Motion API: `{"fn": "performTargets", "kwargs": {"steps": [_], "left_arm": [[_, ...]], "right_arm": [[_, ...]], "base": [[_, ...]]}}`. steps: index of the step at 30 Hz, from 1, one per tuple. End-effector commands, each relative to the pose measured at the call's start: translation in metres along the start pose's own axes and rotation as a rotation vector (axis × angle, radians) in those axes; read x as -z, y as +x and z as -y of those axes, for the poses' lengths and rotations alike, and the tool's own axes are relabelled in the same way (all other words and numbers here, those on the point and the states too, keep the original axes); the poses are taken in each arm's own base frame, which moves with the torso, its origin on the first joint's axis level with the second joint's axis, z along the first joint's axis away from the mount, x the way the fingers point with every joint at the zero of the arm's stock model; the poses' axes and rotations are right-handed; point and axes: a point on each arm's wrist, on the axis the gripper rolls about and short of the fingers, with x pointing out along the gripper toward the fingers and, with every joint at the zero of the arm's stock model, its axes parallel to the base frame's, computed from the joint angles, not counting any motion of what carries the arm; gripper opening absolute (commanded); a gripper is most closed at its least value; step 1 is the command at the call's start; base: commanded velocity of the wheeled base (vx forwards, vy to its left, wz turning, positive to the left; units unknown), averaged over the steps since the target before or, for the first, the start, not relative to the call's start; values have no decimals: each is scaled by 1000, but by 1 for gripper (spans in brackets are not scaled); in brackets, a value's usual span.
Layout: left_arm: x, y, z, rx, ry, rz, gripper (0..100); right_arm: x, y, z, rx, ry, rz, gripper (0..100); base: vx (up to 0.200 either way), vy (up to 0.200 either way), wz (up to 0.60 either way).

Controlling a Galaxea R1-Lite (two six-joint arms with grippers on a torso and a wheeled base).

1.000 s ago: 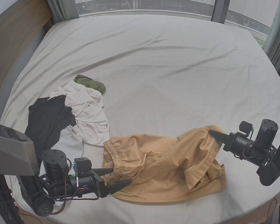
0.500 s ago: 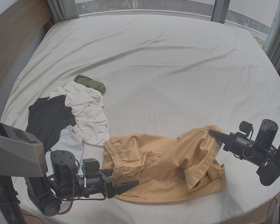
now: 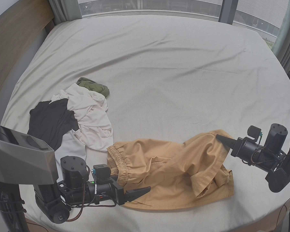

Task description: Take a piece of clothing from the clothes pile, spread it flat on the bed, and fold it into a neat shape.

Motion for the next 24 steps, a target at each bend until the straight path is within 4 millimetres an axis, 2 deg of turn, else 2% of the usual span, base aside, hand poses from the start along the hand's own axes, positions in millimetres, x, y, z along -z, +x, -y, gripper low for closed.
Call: {"fn": "performTargets", "kwargs": {"steps": [1, 10, 11, 24], "left_arm": [[1, 2, 0, 2, -1, -3, 100], [2, 3, -1, -3, 2, -7, 100], [2, 3, -1, -3, 2, -7, 0], [-5, -2, -1, -6, 13, 21, 0]], "right_arm": [[0, 0, 1, 3, 1, 0, 0], [0, 0, 1, 2, 1, -1, 0], [0, 0, 1, 2, 1, -1, 0], [-1, 0, 2, 7, 0, 5, 0]], "base": [[0, 0, 0], [0, 0, 0], [0, 0, 0], [0, 0, 0]]}}
